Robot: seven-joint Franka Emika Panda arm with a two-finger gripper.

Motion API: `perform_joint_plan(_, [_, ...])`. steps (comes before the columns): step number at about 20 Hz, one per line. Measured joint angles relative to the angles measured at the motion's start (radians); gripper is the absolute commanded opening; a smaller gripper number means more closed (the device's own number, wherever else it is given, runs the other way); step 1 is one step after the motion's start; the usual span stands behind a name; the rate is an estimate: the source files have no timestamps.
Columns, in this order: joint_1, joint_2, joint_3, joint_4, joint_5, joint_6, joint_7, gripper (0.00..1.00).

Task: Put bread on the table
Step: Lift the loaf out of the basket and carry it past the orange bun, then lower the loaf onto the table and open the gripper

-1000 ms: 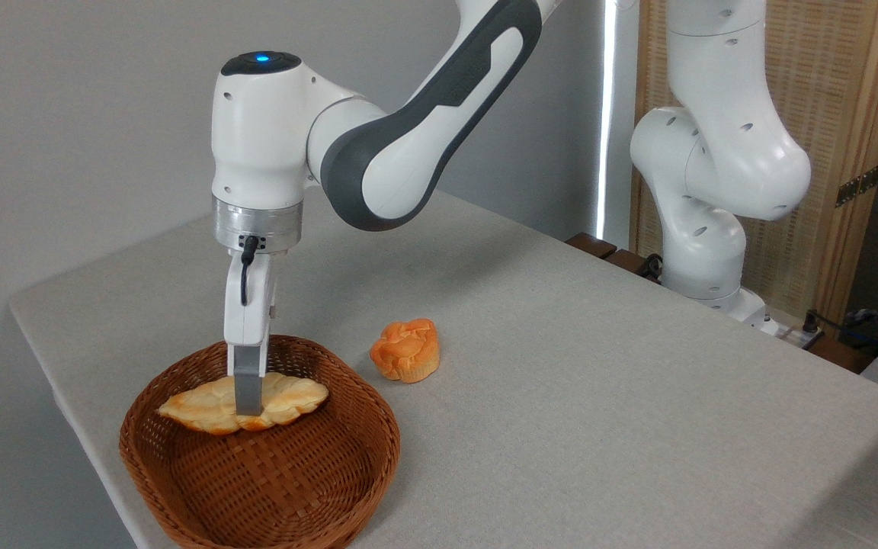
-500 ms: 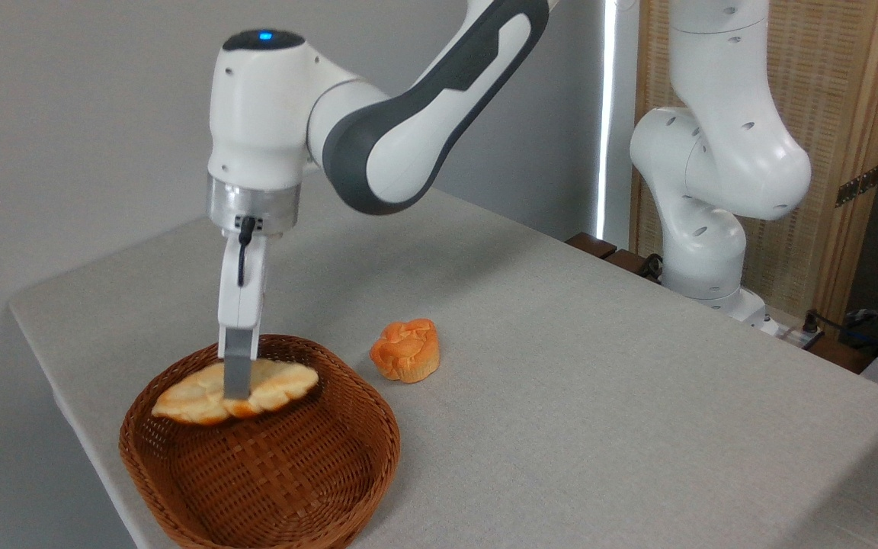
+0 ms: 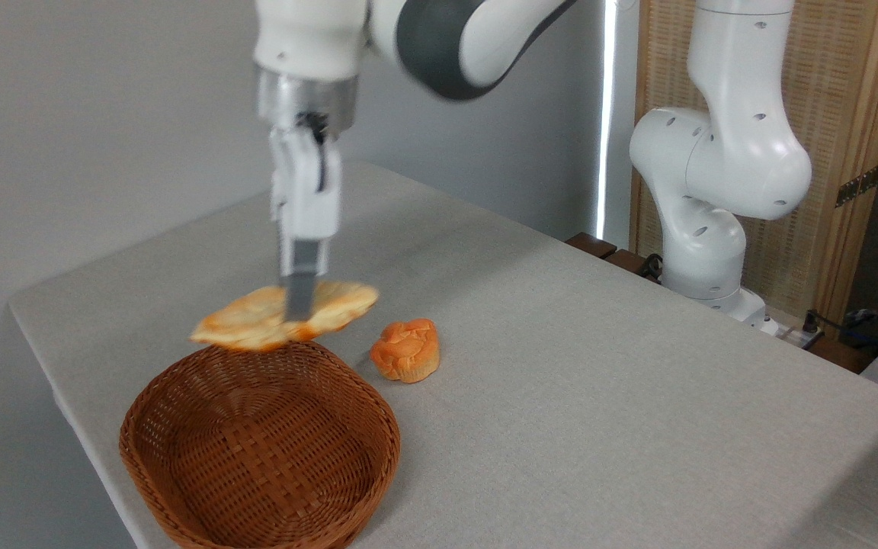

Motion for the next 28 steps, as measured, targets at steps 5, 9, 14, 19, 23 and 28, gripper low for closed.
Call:
perform_joint_plan(5, [-0.001, -0.215, 0.115, -0.139, 0.0, -0.236, -0.081, 0.4])
perform_joint_plan(9, [-0.001, -0.261, 0.146, -0.218, 0.02, -0.322, -0.257, 0.77])
perform_joint_plan(14, [-0.001, -0.226, 0.149, -0.252, 0.033, -0.32, -0.321, 1.0])
perform_joint_plan(19, [-0.001, -0.227, 0.149, -0.249, 0.042, -0.32, -0.323, 1.0])
perform_joint_plan(23, [-0.001, -0.227, 0.149, -0.249, 0.042, -0.32, -0.323, 1.0])
perform_joint_plan(28, [-0.001, -0.227, 0.149, -0.241, 0.042, -0.318, -0.324, 1.0])
